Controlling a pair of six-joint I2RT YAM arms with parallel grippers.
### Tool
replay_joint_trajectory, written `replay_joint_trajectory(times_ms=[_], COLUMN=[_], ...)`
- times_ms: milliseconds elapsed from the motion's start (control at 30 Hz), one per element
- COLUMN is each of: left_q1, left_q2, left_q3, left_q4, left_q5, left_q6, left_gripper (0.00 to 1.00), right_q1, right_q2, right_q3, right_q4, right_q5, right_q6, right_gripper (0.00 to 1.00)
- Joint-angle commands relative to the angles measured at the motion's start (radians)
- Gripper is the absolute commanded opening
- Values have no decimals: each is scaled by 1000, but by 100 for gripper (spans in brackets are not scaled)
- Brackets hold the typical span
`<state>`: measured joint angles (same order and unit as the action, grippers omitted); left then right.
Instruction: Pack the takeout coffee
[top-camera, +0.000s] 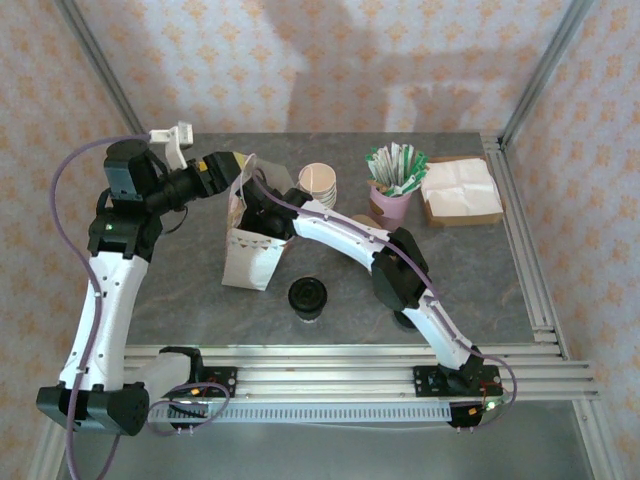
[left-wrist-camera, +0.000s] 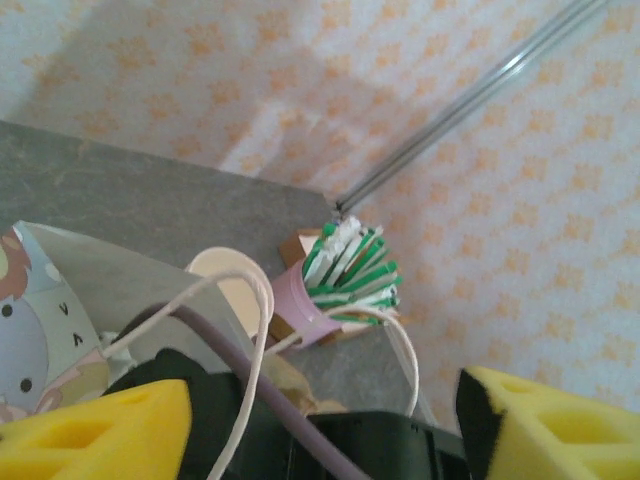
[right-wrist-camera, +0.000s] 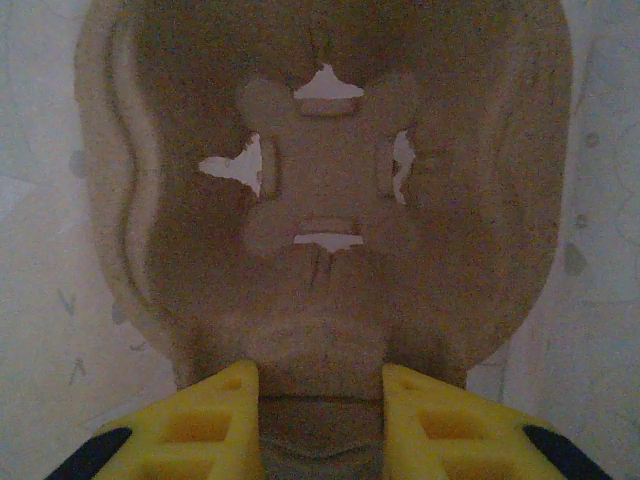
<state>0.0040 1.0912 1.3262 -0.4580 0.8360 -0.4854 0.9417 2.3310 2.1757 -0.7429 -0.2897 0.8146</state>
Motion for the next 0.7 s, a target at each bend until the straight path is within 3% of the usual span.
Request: replay_joint_trajectory(times_ms=[0, 100, 333, 567, 667], left_q1=[-8, -25, -56, -58, -58], left_q2=[24, 52, 96, 108, 97], left_q3=[43, 63, 86, 84, 76], left_q4=[-112, -152, -207, -154, -131], left_q5=[35, 34, -34, -100, -137], left_q6=[111, 154, 212, 172, 164], left_gripper=[64, 57, 54, 37, 23], right_q1=[6, 5, 5, 6, 6], right_q2=[-25, -27, -25, -25, -26], right_q3=[35, 35, 40, 37, 38], right_q4=[-32, -35, -46, -45, -46], right_q5=[1, 2, 0, -5, -4], right_q6=[-10, -10, -18, -16, -16], right_gripper=[28, 28, 28, 28, 28])
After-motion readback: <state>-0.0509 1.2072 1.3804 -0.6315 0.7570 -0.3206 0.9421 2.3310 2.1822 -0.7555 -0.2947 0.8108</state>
